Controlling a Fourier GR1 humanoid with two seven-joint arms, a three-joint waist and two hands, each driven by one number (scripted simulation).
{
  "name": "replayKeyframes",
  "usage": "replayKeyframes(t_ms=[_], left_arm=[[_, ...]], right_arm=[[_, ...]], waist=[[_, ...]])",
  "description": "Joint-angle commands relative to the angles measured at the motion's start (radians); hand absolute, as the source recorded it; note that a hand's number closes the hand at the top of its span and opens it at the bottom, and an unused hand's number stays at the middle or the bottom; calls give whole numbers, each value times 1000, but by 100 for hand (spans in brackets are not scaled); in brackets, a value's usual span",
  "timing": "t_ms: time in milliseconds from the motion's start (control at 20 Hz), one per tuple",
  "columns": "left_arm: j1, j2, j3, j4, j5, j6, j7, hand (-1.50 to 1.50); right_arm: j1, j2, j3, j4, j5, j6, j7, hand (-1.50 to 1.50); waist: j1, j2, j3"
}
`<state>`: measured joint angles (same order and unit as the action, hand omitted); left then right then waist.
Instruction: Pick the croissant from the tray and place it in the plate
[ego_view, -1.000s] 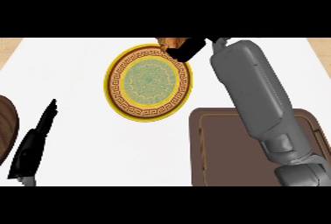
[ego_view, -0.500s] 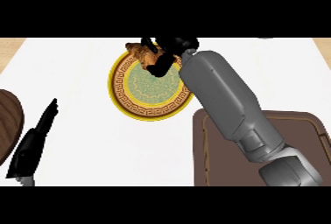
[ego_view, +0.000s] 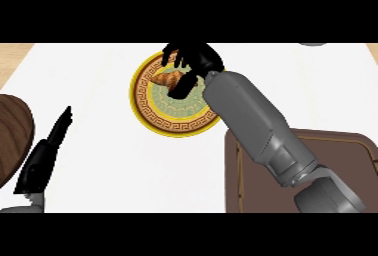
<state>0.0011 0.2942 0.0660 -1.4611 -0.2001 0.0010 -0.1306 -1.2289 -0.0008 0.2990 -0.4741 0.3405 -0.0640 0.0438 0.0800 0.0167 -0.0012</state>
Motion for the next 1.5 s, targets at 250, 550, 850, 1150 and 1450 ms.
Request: replayKeyframes(t_ms=[250,550,850,1150,1450], left_arm=[[7,2,7,-5,-5,-6,-9,0],[8,2,35,3,12,-3,-6,0],[33,7,48,-10,10,-2,-6,0],[1,-17,23,11,-30,24,4,0],[74,-25,5,-111,-12,-7,28,0]], right_arm=[[-11,1,-22,8,-222,-171,-65,-150],[-17,-11,-174,69,-289,-282,-130,-150],[29,-110,-328,52,-433,-137,-236,-150],[107,-265,-390,138,-456,52,-485,-150],[92,-353,-400,230,-425,140,-565,-150]], waist=[[5,1,1],[-35,-1,1],[-53,-6,2],[-42,4,2],[-24,3,3]])
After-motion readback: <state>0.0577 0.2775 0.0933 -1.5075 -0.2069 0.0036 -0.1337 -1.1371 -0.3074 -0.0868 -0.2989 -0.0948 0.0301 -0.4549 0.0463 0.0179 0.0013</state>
